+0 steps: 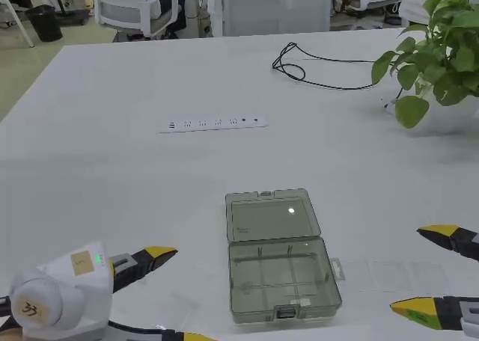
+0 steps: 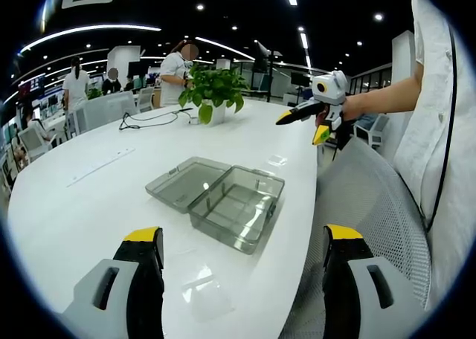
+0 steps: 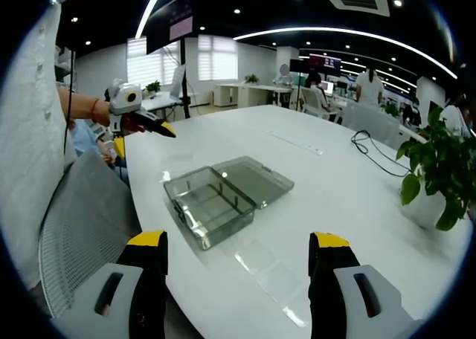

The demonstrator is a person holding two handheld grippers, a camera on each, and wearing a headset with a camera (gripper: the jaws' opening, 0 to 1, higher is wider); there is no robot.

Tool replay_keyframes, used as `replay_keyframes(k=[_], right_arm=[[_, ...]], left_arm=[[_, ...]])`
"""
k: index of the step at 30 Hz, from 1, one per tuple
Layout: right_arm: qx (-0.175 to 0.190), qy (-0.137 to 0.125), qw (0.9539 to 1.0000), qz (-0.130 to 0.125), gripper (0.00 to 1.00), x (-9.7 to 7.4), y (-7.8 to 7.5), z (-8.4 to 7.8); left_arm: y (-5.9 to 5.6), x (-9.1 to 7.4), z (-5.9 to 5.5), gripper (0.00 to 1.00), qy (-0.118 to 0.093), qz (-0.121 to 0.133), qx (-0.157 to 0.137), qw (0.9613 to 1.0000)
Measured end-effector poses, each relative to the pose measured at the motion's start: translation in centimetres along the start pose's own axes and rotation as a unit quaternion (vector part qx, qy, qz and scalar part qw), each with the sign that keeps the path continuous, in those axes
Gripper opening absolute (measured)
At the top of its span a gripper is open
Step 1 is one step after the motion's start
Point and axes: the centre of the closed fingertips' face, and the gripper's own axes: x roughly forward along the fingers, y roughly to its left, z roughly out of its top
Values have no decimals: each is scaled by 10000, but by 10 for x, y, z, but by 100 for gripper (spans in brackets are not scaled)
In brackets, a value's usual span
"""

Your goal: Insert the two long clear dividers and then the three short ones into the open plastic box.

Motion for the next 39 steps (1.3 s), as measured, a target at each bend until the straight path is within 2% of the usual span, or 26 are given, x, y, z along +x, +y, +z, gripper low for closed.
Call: replay_keyframes(k=[17, 25, 39], right_arm=[[8, -7, 10000, 45, 78, 3, 2, 0], [20, -3, 10000, 57, 78, 5, 2, -1], [84, 34, 9999, 119, 77, 9, 5, -8]], left_arm=[[0, 0, 0, 90, 12, -18, 6, 10000], [-1, 2, -4, 90, 48, -38, -31, 10000], [-10, 12, -11, 89, 120, -201, -127, 9996]])
